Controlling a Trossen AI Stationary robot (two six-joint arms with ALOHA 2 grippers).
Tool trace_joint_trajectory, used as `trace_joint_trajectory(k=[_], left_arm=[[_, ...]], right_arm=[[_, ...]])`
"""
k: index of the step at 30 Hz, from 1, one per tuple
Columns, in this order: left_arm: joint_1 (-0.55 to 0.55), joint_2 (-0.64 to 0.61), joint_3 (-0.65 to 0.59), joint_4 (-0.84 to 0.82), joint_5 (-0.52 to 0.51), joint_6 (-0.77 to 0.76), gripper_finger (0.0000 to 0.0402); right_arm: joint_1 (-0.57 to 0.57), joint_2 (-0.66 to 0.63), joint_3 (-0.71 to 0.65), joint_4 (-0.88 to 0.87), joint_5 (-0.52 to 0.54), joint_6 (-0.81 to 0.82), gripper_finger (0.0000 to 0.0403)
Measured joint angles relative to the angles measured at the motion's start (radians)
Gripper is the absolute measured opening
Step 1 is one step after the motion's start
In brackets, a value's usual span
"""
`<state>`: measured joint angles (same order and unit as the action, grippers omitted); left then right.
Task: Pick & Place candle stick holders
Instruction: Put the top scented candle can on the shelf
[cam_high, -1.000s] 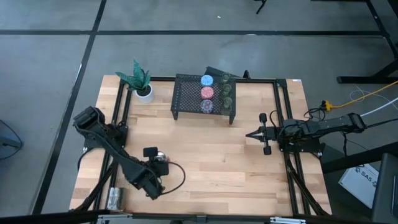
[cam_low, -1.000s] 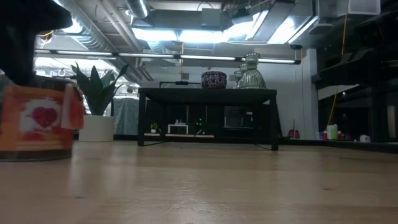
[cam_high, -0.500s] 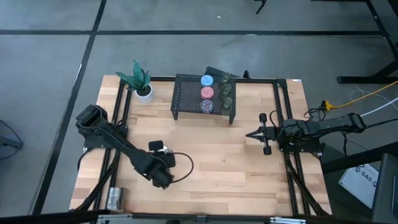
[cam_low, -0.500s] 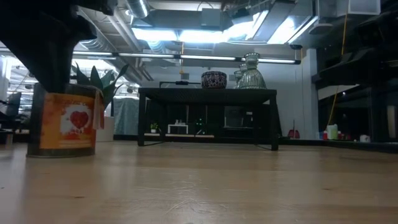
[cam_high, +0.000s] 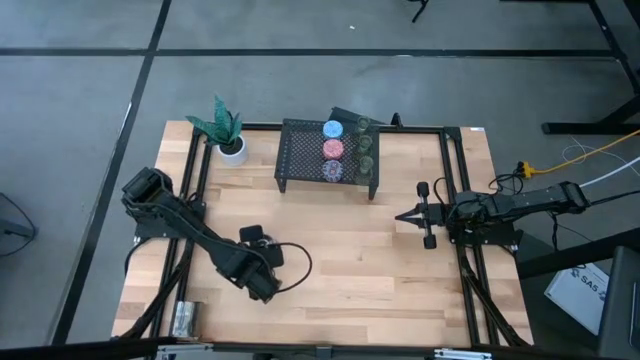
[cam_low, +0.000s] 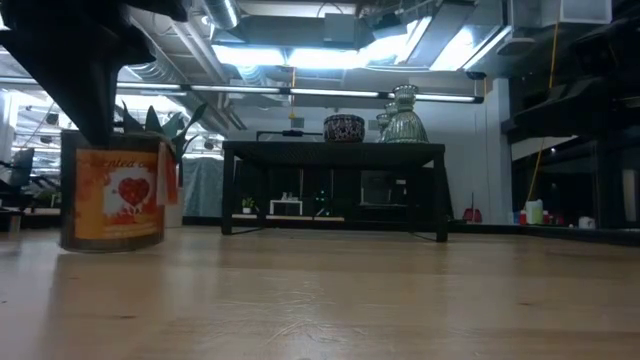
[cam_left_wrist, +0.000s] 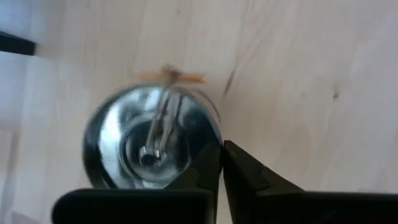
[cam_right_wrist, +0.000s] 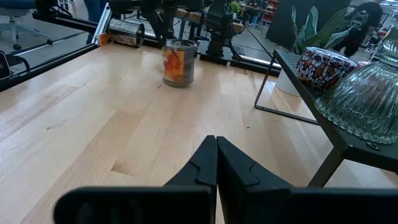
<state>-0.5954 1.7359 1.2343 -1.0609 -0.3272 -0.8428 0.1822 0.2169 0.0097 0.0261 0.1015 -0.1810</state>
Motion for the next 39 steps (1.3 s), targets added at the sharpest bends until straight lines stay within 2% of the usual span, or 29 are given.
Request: trace_joint_trajectory(k=[10, 26, 34, 39], left_arm=[[0.014, 0.000, 0.000, 0.052, 0.051, 0.133, 0.0003], [0.112, -0.004, 0.020, 0.025, 0.038, 0.234, 0.0001], [0.157, -0.082, 0.020, -0.022, 0.023, 0.243, 0.0001], [0.182, -0.140, 0.021, -0.024, 0.094, 0.279, 0.0001]], right_arm=[[0.000, 0.000, 0.000, 0.000, 0.000, 0.000, 0.0003], [0.000, 0.000, 0.000, 0.000, 0.000, 0.000, 0.0003], [0.000, 0.000, 0.000, 0.000, 0.000, 0.000, 0.0003], [0.000, 0.000, 0.000, 0.000, 0.000, 0.000, 0.0003]])
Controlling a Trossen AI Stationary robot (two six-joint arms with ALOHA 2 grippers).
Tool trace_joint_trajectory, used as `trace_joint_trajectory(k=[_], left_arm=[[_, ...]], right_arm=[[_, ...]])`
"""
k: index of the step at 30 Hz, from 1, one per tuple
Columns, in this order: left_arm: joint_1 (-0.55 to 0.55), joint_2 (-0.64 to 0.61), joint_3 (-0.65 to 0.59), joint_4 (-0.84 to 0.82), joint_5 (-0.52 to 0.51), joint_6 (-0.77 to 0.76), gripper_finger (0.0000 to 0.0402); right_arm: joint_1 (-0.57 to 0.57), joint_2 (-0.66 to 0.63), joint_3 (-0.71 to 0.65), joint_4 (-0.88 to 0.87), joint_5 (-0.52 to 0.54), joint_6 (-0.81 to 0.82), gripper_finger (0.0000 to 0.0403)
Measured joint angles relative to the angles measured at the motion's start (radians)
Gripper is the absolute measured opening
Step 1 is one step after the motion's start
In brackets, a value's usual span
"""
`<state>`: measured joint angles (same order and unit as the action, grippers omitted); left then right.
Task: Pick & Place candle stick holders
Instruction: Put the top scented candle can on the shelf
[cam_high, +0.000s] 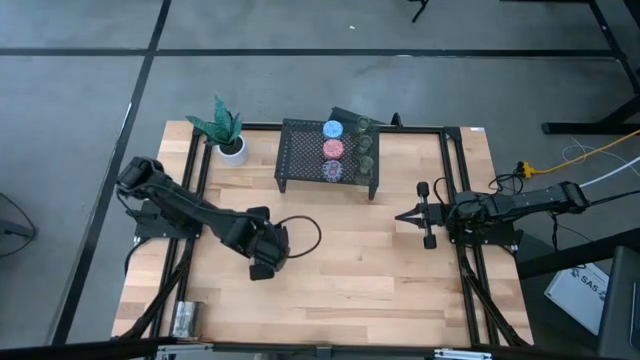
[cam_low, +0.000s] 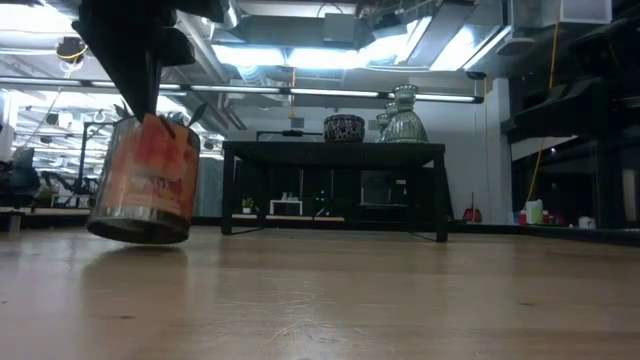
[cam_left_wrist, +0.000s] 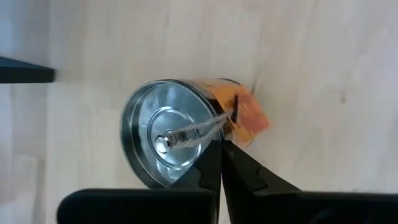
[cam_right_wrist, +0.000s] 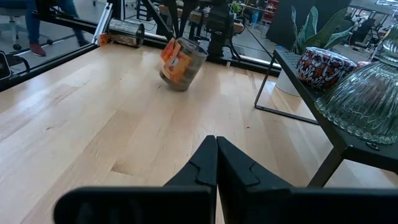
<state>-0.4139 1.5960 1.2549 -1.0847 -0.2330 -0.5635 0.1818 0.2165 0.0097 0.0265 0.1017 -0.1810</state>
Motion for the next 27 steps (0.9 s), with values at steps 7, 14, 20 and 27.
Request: trace_joint_trajectory(k=[7, 14, 20, 27], left_arm=[[0.023, -0.001, 0.002, 0.007, 0.040, 0.020, 0.0001], [0.007, 0.055, -0.020, 0.073, 0.057, 0.012, 0.0001], [-0.005, 0.071, -0.019, 0.081, 0.032, 0.008, 0.0004], [-0.005, 0.077, -0.021, 0.085, 0.020, -0.018, 0.0054]], right_arm=[[0.000, 0.000, 0.000, 0.000, 0.000, 0.000, 0.0003], [0.000, 0.000, 0.000, 0.000, 0.000, 0.000, 0.0003], [0.000, 0.000, 0.000, 0.000, 0.000, 0.000, 0.0003], [0.000, 0.000, 0.000, 0.000, 0.000, 0.000, 0.0003]])
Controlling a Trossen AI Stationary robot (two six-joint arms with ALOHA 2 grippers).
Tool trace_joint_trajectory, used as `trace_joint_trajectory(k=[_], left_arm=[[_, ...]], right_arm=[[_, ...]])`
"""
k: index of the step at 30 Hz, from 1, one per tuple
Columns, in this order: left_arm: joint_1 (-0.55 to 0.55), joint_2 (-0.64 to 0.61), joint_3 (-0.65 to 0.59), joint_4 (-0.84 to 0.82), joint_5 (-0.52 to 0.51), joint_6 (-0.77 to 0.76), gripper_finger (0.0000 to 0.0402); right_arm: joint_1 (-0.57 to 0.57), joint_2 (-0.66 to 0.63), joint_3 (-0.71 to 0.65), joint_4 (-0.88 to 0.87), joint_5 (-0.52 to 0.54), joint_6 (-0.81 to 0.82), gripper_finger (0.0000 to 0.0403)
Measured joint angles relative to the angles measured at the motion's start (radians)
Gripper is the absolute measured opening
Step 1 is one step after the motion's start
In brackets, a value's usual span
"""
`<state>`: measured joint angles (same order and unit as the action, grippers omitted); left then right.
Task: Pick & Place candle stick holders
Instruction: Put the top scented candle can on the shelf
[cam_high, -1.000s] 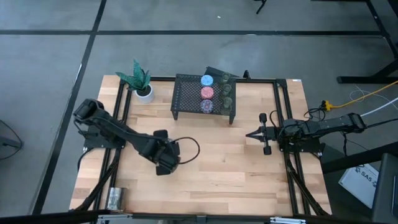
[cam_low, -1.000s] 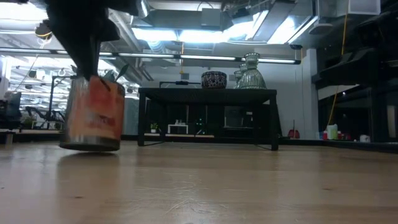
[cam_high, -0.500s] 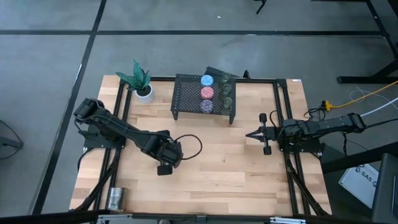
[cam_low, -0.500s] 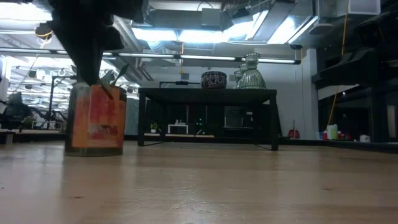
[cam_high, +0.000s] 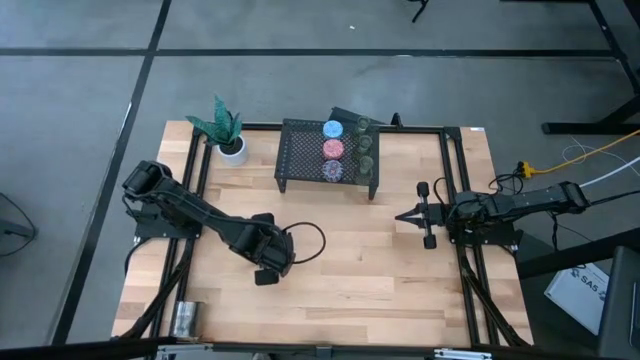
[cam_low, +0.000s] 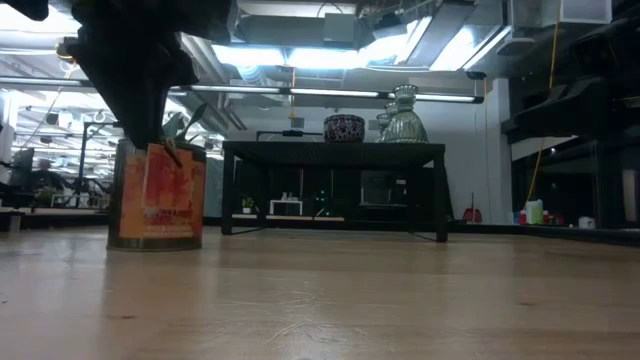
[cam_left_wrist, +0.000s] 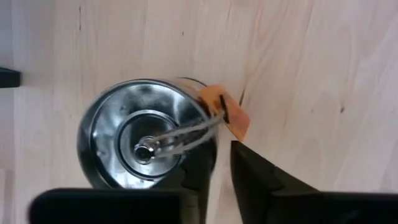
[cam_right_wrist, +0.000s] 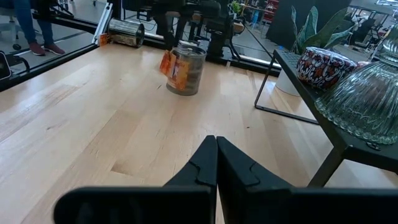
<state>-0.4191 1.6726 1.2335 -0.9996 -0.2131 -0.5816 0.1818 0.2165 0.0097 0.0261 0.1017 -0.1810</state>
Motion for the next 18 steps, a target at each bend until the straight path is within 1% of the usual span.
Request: trace_joint_trajectory(k=[4, 9, 13, 18], left_arm=[[0.000, -0.005, 0.007, -0.023, 0.002, 0.017, 0.0098], [0.000, -0.007, 0.077, -0.114, -0.001, 0.051, 0.0138], [0.000, -0.008, 0.118, -0.146, -0.075, 0.073, 0.0149], [0.040, -0.008, 0.100, -0.182, -0.083, 0.084, 0.0142]], right_arm=[[0.000, 0.000, 0.000, 0.000, 0.000, 0.000, 0.0003], [0.000, 0.000, 0.000, 0.000, 0.000, 0.000, 0.0003], [0.000, 0.000, 0.000, 0.000, 0.000, 0.000, 0.0003], [0.000, 0.000, 0.000, 0.000, 0.000, 0.000, 0.0003]])
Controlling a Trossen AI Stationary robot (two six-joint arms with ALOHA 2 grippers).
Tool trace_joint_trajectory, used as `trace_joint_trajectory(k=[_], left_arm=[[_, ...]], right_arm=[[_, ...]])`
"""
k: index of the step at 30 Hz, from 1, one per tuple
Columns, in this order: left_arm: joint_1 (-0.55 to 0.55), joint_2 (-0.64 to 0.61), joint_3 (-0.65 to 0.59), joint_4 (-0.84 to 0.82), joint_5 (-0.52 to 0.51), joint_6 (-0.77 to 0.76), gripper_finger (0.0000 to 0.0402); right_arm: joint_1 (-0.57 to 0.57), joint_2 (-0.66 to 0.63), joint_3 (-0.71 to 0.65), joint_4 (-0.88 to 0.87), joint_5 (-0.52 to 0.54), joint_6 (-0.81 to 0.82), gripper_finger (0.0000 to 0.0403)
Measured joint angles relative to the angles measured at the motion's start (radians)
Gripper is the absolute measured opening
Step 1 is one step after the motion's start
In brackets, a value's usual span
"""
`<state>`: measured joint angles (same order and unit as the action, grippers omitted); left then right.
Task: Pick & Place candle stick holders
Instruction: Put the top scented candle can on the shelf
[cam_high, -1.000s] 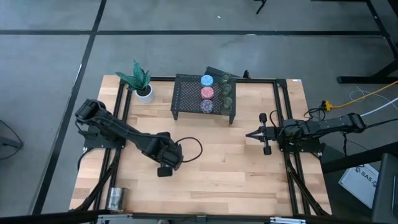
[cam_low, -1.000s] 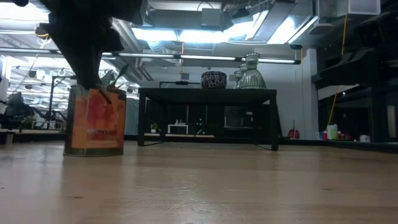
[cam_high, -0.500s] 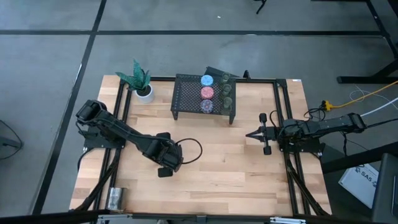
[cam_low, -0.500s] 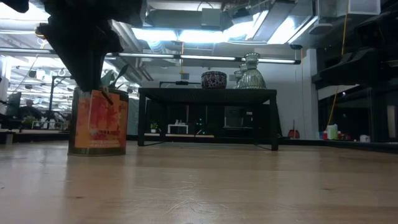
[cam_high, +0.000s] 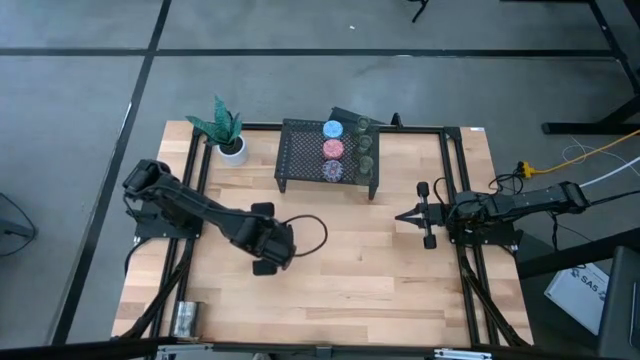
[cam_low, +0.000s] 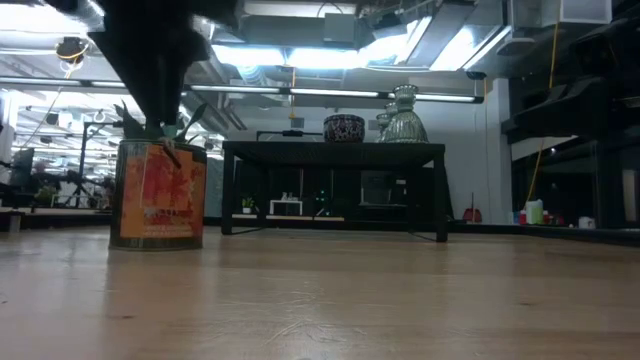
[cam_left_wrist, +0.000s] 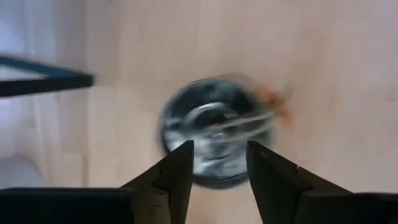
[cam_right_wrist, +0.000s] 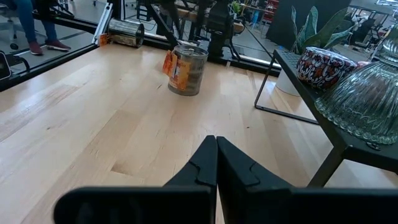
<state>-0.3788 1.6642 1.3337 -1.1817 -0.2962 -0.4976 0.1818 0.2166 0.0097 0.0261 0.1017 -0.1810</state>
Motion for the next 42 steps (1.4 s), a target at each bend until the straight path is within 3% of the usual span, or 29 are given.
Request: trace_joint_trajectory(k=[14, 20, 28, 42], left_arm=[[0.121, 0.005, -0.003, 0.051, 0.145, 0.154, 0.0123], [0.126, 0.027, -0.012, 0.060, 0.158, 0.164, 0.0123], [0.128, 0.017, -0.150, 0.192, 0.222, 0.163, 0.0122], [0.132, 0.003, -0.155, 0.255, 0.247, 0.201, 0.0112]], right_arm=[[0.000, 0.000, 0.000, 0.000, 0.000, 0.000, 0.0003], [0.000, 0.000, 0.000, 0.000, 0.000, 0.000, 0.0003], [0.000, 0.000, 0.000, 0.000, 0.000, 0.000, 0.0003], [0.000, 0.000, 0.000, 0.000, 0.000, 0.000, 0.0003]])
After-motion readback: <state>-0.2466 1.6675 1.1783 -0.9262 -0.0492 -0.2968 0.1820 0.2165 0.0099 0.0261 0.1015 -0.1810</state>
